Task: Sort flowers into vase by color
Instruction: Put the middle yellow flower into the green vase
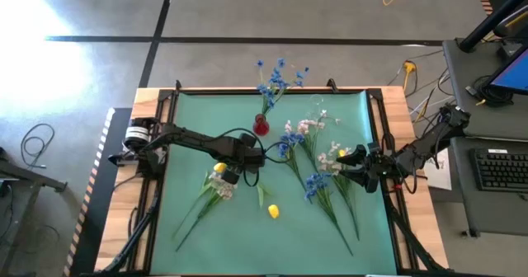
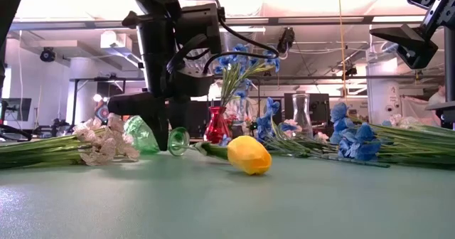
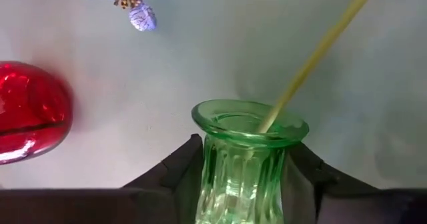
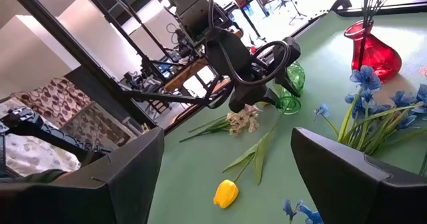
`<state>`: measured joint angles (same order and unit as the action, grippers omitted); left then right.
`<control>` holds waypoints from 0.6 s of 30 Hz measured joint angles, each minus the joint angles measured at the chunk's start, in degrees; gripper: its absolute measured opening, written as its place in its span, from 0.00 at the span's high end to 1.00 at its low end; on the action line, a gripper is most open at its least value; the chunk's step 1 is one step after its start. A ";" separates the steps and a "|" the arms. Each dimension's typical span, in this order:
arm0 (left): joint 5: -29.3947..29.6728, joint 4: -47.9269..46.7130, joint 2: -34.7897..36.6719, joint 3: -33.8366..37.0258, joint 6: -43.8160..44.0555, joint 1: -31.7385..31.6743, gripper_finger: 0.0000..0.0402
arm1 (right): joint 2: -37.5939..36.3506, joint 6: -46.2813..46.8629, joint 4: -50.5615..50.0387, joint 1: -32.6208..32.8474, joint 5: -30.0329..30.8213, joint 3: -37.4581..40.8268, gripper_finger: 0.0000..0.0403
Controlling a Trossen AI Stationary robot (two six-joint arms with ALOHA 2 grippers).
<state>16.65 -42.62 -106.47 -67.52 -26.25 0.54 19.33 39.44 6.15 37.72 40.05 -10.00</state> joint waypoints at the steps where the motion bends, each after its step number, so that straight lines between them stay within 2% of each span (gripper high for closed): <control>1: -0.11 -0.15 0.06 -0.17 0.39 0.00 0.69 | 0.00 0.00 -0.02 0.00 -0.02 0.00 0.21; 6: -0.20 -1.16 0.20 -1.02 0.41 -0.07 0.84 | 0.00 0.00 0.02 0.00 -0.02 0.00 0.21; 9: -0.12 -1.16 0.35 -1.03 0.28 -0.05 0.89 | 0.00 0.00 0.02 0.00 -0.02 0.00 0.21; 14: -0.65 -1.13 0.39 -1.10 0.22 -0.06 0.90 | -0.01 0.00 0.02 0.01 -0.02 0.00 0.21; 18: -1.14 -0.89 0.39 -0.99 0.94 -0.07 0.85 | -0.02 -0.02 0.02 0.01 -0.02 0.00 0.21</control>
<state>15.51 -43.51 -106.08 -68.51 -25.31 0.47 19.31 39.42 6.17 37.73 40.03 -10.00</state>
